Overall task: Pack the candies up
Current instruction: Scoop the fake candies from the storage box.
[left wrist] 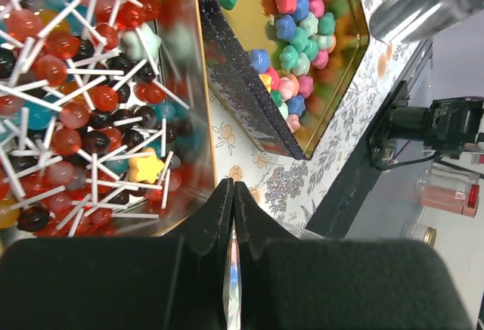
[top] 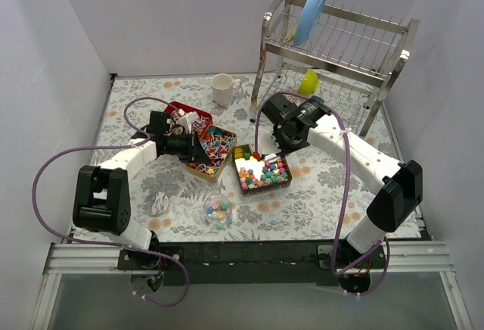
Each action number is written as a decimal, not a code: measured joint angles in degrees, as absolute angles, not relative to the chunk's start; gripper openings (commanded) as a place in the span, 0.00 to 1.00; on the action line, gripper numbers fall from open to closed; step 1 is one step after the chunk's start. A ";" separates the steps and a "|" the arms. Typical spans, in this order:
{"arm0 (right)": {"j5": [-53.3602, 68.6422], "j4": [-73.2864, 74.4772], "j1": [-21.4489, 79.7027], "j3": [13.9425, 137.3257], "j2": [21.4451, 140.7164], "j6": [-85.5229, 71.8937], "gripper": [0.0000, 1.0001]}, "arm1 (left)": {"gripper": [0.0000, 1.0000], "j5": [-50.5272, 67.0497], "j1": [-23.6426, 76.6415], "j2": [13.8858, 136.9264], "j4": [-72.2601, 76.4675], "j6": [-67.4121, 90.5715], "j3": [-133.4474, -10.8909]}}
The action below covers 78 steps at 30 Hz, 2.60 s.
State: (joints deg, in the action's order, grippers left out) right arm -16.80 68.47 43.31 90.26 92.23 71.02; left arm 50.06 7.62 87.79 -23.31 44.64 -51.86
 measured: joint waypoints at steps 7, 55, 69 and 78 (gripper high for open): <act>-21.06 67.88 43.75 88.86 94.15 72.36 0.01 | 0.00 47.57 10.79 89.17 -22.09 43.66 -50.94; -38.46 71.70 53.52 81.78 103.81 69.76 0.01 | 0.00 54.30 21.30 95.66 -16.82 44.66 -46.44; -29.74 73.28 51.37 82.35 103.15 62.74 0.01 | 0.00 58.24 23.53 101.95 -13.39 47.66 -47.88; -24.88 73.89 51.44 86.32 107.50 54.30 0.01 | 0.00 60.95 24.14 105.01 -8.64 52.38 -48.90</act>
State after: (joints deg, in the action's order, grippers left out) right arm -24.88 73.89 51.44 86.32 107.50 54.30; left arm 60.95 24.14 105.01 -8.64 52.38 -48.90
